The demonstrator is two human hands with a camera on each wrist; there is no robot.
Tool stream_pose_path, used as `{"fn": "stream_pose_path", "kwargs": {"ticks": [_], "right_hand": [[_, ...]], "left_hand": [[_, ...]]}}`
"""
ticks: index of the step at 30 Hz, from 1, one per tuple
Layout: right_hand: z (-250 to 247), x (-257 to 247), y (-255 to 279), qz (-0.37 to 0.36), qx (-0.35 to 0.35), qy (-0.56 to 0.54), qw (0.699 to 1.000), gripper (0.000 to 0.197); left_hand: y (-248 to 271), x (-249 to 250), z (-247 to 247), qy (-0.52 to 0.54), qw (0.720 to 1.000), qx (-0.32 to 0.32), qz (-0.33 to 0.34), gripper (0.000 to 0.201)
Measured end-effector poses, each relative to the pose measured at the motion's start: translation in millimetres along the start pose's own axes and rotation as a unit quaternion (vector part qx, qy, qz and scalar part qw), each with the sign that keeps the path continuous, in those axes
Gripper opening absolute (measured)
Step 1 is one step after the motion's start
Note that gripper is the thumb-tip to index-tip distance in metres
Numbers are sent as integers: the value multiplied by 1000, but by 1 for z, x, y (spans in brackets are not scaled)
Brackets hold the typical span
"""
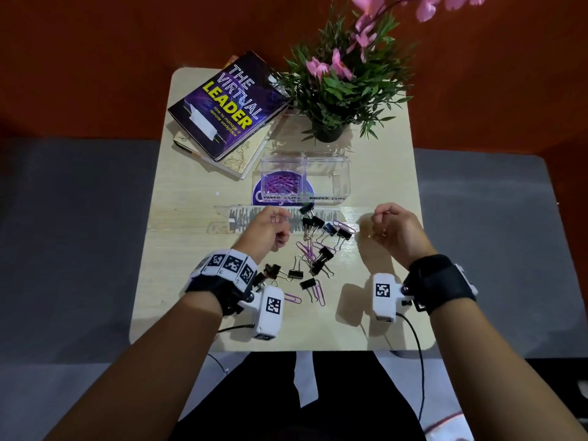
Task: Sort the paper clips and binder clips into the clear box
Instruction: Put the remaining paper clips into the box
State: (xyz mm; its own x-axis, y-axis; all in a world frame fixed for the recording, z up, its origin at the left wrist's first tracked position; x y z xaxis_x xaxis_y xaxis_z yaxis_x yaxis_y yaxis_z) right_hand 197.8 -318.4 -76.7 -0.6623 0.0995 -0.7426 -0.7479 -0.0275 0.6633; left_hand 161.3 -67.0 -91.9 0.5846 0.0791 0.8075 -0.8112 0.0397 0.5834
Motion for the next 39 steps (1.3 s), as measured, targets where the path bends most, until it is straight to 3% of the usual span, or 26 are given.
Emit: {"fn": "stream_pose_path", "kwargs": {"ticks": [1,3,5,8,11,16,20,23,26,30,34,36,39], "right_hand": [[4,-5,-1,-27,15,90,995,25],[19,-16,-3,-89,31,276,956,5],[32,-16,-8,-115,40,415,902,8],[47,-14,-10,-130,46,495,858,8],[53,-11,-9,-111,50,521,845,13],[54,-6,-7,-46,43,547,835,41],[54,-13,0,-64,32,514,855,28],[67,-37,15,-129,22,478,869,14],[103,-69,27,-191,-3,454,870,13],[162,-102,25,-242,-26,476,845,17],[190,-102,16,-260,-33,575,775,22],[176,-103,21,-276,-2,570,774,33],[136,-77,29,-233,32,567,790,22]], "left_hand": [[1,2,4,-38,999,-11,3,26],[5,8,13,-182,982,-33,32,13],[9,14,26,-343,933,-65,82,10],[11,16,40,-495,852,-94,140,15],[8,16,43,-548,817,-95,151,7],[10,10,38,-548,822,-100,116,9],[21,20,30,-501,852,-107,109,9],[32,45,17,-458,877,-95,113,7],[37,76,6,-446,882,-88,123,6],[26,118,-14,-452,879,-21,151,8],[0,141,-26,-503,844,71,170,6],[-13,140,-17,-534,826,74,163,3],[-28,133,-1,-565,807,47,162,16]]}}
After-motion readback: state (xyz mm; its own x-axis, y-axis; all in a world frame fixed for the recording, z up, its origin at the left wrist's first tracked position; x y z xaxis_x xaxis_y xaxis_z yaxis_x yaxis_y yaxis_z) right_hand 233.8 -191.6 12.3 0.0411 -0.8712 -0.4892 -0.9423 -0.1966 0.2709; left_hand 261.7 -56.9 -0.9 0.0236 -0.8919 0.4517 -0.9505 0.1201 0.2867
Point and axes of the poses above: each hand's wrist, its own y-axis away from the middle knuckle, its own z-axis out of the palm, x = y × z, the point moved 9 cm from there along -y, towards the middle knuckle, and after that the axes turned 4 degrees about z, right-handed, at the moved point
